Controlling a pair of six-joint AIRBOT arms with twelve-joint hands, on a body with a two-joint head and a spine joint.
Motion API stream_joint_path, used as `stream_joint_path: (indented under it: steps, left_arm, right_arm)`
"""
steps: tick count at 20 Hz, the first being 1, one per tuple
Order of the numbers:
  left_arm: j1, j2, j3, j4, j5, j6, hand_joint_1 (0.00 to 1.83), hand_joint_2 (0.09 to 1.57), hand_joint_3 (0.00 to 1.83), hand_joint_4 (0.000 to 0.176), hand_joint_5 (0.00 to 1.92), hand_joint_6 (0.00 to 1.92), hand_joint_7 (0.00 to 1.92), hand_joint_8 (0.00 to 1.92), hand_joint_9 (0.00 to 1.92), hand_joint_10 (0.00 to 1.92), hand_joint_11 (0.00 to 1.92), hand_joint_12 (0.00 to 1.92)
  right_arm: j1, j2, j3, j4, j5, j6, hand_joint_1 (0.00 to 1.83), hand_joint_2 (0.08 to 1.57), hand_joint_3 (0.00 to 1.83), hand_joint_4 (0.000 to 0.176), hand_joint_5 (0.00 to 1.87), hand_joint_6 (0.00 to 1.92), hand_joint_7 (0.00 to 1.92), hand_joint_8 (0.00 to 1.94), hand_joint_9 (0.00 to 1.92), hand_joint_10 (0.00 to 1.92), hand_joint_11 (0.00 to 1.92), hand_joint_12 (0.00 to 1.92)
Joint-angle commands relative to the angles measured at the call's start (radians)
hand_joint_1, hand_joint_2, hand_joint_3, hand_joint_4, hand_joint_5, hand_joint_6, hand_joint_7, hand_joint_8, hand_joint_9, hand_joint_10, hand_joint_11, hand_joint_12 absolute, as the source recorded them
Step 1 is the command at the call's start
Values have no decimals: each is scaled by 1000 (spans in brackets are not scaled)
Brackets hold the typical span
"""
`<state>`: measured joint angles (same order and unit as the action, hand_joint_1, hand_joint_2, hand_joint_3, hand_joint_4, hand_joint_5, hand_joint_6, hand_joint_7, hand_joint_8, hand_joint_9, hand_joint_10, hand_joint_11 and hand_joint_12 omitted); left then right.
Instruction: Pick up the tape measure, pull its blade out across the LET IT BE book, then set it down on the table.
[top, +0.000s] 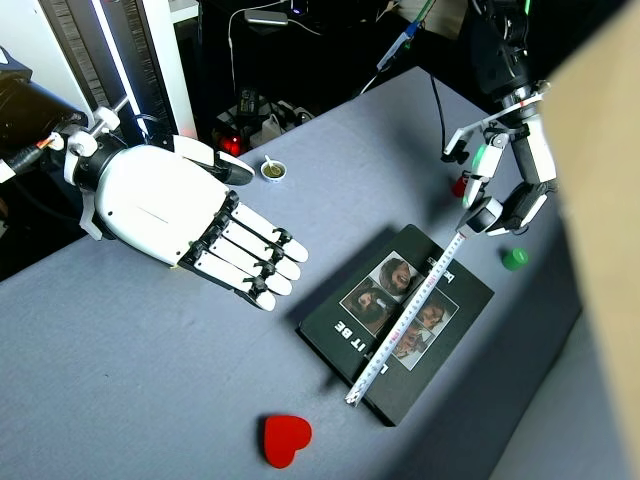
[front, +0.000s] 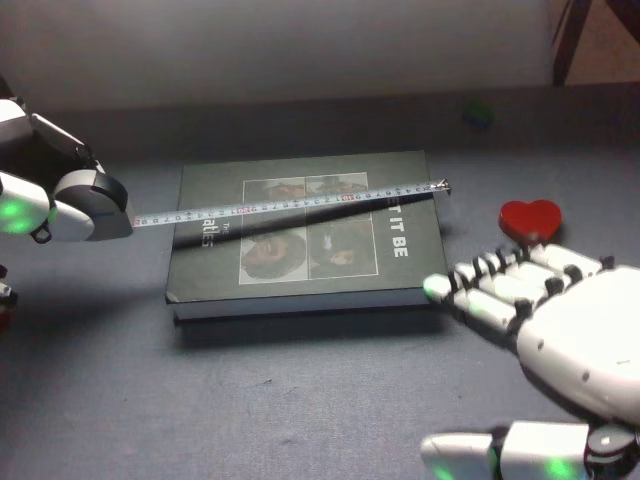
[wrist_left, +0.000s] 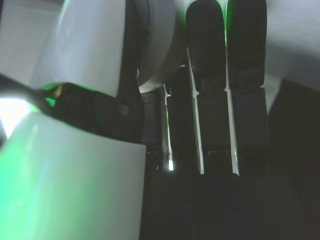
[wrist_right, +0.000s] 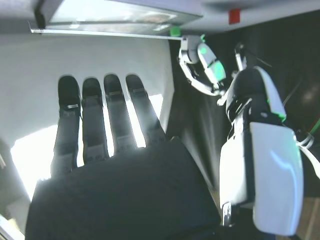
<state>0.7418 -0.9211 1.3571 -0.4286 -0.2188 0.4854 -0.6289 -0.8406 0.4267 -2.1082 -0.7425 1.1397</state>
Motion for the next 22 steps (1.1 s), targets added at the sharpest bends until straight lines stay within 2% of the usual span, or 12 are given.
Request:
stream_joint_path:
  steps: [1,4,12,13,14,18,20,22]
  left_arm:
    - [0,-4,11,12,-107,-37,1389,1060,0,0,977,900,1148,561,1089,1001,1011,804]
    - [24,-9,33,116,-121,-144,1388,1064,0,0,955,914,1145,580,1085,1010,1010,807]
    - [39,-15,49,134,-133,-167,1388,1064,0,0,963,910,1144,581,1078,1017,1006,810]
    - [44,-15,51,164,-135,-197,1388,1065,0,0,955,915,1148,579,1075,1019,1006,811]
    - [54,-16,57,231,-143,-260,1388,1065,0,0,959,914,1146,581,1074,1022,1007,812]
    - [74,-22,68,291,-179,-311,1388,1063,0,0,973,900,1141,583,1078,1020,1006,815]
    - [91,-29,83,383,-207,-394,1388,1063,0,0,966,899,1147,580,1078,1020,1005,816]
    - [108,-39,98,425,-243,-439,1388,1064,0,0,965,901,1150,577,1073,1025,1009,818]
  right_arm:
    - [7,4,-4,-61,-53,2,0,1051,8,0,62,3,97,4,107,7,0,609]
    - [1,-2,-8,-61,-74,-4,0,1060,11,0,62,3,99,4,105,5,0,609]
    - [-32,-14,-27,-98,-123,-5,0,1066,7,0,77,5,131,9,139,12,0,626]
    - [-34,-14,-28,-98,-126,-5,0,1067,6,0,79,5,134,9,142,12,0,631]
    - [-38,-17,-31,-98,-134,-5,0,1067,6,0,76,4,135,8,143,11,0,632]
    - [-61,-23,-46,-111,-166,-5,0,1075,7,0,67,0,132,2,140,5,0,615]
    - [-64,-24,-48,-114,-169,-5,0,1079,8,0,67,0,130,1,130,0,0,613]
    - [-65,-26,-48,-116,-169,-4,0,1081,7,0,75,3,130,1,126,0,0,610]
